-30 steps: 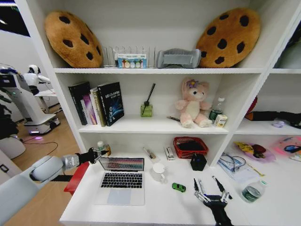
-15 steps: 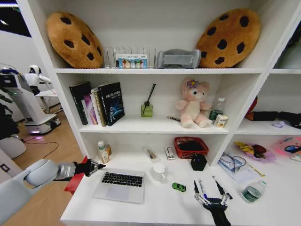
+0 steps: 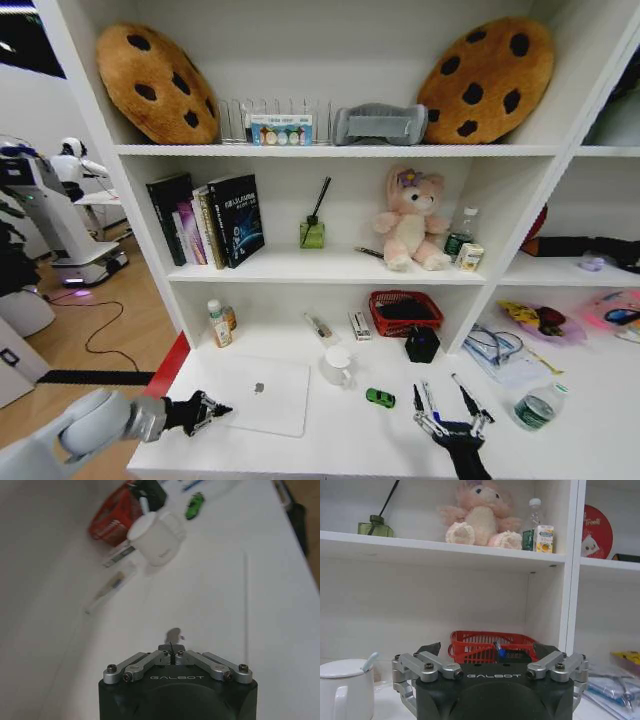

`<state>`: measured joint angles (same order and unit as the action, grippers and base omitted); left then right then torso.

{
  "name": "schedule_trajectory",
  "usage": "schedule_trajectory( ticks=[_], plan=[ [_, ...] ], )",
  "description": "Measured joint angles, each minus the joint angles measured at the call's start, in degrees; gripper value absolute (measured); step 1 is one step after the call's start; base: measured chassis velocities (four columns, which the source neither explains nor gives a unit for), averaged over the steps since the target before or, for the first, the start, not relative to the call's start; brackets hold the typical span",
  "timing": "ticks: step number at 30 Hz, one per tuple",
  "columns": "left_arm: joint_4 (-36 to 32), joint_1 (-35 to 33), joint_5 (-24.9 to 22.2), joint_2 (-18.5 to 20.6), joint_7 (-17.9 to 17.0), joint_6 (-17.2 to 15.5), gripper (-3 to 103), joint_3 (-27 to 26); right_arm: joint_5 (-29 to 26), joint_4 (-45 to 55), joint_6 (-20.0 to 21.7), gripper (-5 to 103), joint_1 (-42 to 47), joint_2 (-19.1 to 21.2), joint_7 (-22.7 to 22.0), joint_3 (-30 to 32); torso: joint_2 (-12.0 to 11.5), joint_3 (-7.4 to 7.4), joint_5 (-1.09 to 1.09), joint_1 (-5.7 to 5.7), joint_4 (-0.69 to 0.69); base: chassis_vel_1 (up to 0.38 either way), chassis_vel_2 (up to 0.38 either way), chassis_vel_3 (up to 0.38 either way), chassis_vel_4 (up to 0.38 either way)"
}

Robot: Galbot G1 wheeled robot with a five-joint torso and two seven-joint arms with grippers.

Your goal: Organize the objects on the table.

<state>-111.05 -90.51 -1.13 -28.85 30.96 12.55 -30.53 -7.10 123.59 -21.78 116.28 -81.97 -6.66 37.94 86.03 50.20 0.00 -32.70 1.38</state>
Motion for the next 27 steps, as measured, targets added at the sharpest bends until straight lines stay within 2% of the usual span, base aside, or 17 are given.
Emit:
schedule_trajectory(
  ticks=[1,2,3,5,6,8,9,10,11,12,13,14,15,17,21,23,27],
  plan=[
    [0.0,0.0,0.0,0.0,0.0,0.0,0,0.0,0.0,0.0,0.0,100,0.0,0.0,0.0,0.0,0.0,0.0,0.0,0.0,0.0,0.0,0.0,0.0,0.0],
    [-0.5,-0.8,-3.4,-2.2,-6.4,-2.3,0,-0.1,-0.8,0.4,1.1,100,0.2,0.0,0.0,-0.1,0.0,0.0,0.0,0.0,0.0,0.0,0.0,0.0,0.0],
    [-0.5,-0.8,-3.4,-2.2,-6.4,-2.3,0,-0.1,-0.8,0.4,1.1,100,0.2,0.0,0.0,-0.1,0.0,0.0,0.0,0.0,0.0,0.0,0.0,0.0,0.0],
    [-3.2,-3.0,-11.9,-7.8,-22.3,-10.7,0,-0.4,-2.7,1.4,3.9,100,0.5,0.4,0.0,0.1,0.0,0.0,0.0,0.0,0.0,0.0,0.0,0.0,0.0],
    [-3.2,-3.0,-11.9,-7.8,-22.3,-10.7,0,-0.4,-2.7,1.4,3.9,100,0.5,0.4,0.0,0.1,0.0,0.0,0.0,0.0,0.0,0.0,0.0,0.0,0.0],
    [-5.9,-4.5,-16.7,-11.7,-31.9,-16.8,6,-0.7,-4.3,2.2,5.4,100,0.5,0.9,0.1,0.4,0.0,0.0,0.02,0.0,0.0,0.0,0.0,0.0,0.0],
    [-5.9,-4.5,-16.7,-11.7,-31.9,-16.8,6,-0.7,-4.3,2.2,5.4,100,0.5,0.9,0.1,0.4,0.0,0.0,0.02,0.0,0.0,0.0,0.0,0.0,0.0],
    [-6.6,-4.9,-17.6,-12.7,-34.0,-17.9,11,-0.8,-4.9,2.4,5.9,100,0.5,1.0,0.2,0.5,0.0,0.0,0.01,0.0,0.0,0.0,0.0,0.0,0.0],
    [-9.2,-6.3,-20.9,-16.6,-42.4,-22.2,16,-1.4,-6.5,3.1,7.0,100,0.5,1.7,0.3,0.8,0.0,0.0,0.01,0.0,0.0,0.0,0.0,0.0,0.0],
    [-9.2,-6.3,-20.9,-16.6,-42.4,-22.2,16,-1.4,-6.5,3.1,7.0,100,0.5,1.7,0.3,0.8,0.0,0.0,0.01,0.0,0.0,0.0,0.0,0.0,0.0],
    [-11.7,-7.7,-23.2,-20.4,-47.9,-24.9,22,-2.9,-7.1,3.3,7.4,100,0.1,2.2,0.4,1.0,0.0,0.0,0.0,0.0,-0.01,0.0,0.0,0.0,0.0],
    [-14.9,-10.0,-24.5,-25.4,-51.3,-26.3,27,-6.1,-7.2,3.3,7.4,100,-0.6,2.5,0.2,1.4,0.0,0.0,0.01,0.0,-0.02,0.0,0.0,0.0,0.0],
    [-14.9,-10.0,-24.5,-25.4,-51.3,-26.3,27,-6.1,-7.2,3.3,7.4,100,-0.6,2.5,0.2,1.4,0.0,0.0,0.01,0.0,-0.02,0.0,0.0,0.0,0.0],
    [-19.3,-13.7,-24.7,-30.6,-52.6,-26.9,38,-11.1,-8.5,3.2,7.6,100,-1.1,3.0,0.0,1.7,0.0,0.0,0.02,0.0,-0.01,0.0,0.0,0.0,0.0],
    [-23.5,-16.6,-25.5,-35.0,-52.9,-27.7,48,-15.1,-10.0,3.4,7.4,100,-1.3,3.7,1.6,2.1,0.0,0.0,0.02,0.0,-0.02,0.0,0.0,0.0,0.0],
    [-27.5,-19.2,-26.5,-38.5,-52.7,-28.3,65,-17.0,-11.7,4.1,7.2,100,-1.1,4.7,5.4,2.8,0.0,0.0,0.01,0.0,-0.01,0.0,0.0,0.0,0.0],
    [-30.9,-21.1,-26.5,-41.0,-52.0,-28.7,70,-17.1,-12.8,4.5,7.3,100,-1.2,5.5,8.8,3.5,0.0,0.0,0.01,0.0,0.0,0.0,0.0,0.0,0.0]
  ],
)
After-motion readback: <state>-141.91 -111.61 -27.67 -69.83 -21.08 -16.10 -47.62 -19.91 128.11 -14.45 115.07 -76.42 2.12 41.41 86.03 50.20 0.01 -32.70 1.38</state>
